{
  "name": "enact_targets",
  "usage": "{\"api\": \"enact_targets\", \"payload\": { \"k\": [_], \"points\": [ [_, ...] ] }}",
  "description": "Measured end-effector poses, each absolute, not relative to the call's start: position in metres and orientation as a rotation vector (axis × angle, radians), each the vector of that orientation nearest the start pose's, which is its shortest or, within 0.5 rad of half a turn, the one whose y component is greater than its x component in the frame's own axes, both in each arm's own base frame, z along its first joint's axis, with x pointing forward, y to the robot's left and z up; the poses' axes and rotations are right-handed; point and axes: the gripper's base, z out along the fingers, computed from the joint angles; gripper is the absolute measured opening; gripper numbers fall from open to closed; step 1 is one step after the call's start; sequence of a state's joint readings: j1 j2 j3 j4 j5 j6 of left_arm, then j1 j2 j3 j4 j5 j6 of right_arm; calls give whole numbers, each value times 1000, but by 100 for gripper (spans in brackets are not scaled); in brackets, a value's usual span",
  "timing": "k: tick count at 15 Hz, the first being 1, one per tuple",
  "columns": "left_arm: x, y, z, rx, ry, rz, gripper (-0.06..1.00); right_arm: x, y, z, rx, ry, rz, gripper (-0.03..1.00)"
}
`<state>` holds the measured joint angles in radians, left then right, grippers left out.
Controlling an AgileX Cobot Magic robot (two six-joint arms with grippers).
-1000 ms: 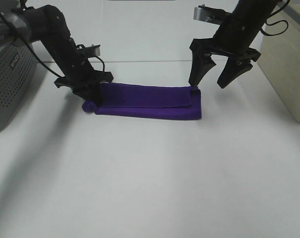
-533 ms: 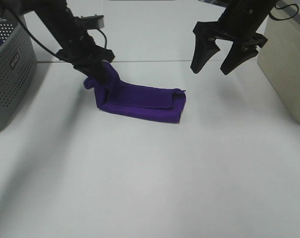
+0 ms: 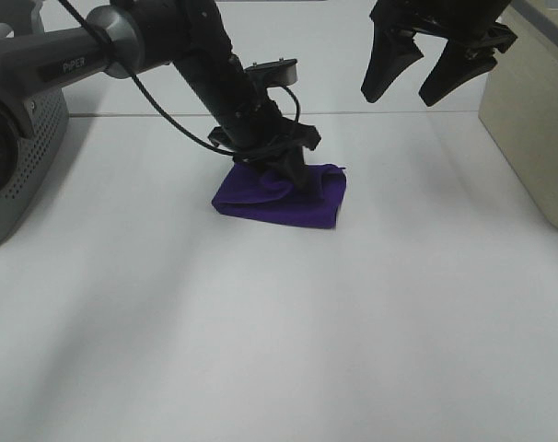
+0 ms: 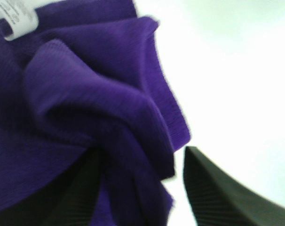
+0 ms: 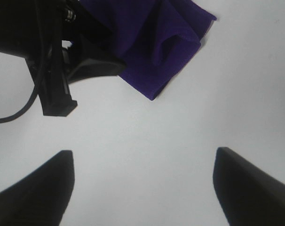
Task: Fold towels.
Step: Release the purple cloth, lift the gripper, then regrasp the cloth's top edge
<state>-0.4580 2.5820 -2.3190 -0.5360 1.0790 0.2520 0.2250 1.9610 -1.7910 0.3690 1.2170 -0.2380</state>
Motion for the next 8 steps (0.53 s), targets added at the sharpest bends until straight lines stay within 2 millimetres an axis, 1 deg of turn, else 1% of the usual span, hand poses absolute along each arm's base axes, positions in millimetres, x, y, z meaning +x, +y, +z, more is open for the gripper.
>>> {"api": "enact_targets", "payload": {
  "k": [2, 4, 6, 8],
  "points": [
    [466, -284, 147, 668, 2655, -876, 67, 402, 124, 289, -514, 2781, 520, 79],
    [466, -284, 148, 656, 2652, -899, 69, 402, 124, 289, -510, 2782, 521, 79],
    [470, -278, 149, 642, 2651, -901, 69, 402, 124, 289, -507, 2783, 521, 79],
    [480, -267, 160, 615, 2614, -899, 69, 402, 124, 289, -506, 2785, 522, 79]
  ]
}}
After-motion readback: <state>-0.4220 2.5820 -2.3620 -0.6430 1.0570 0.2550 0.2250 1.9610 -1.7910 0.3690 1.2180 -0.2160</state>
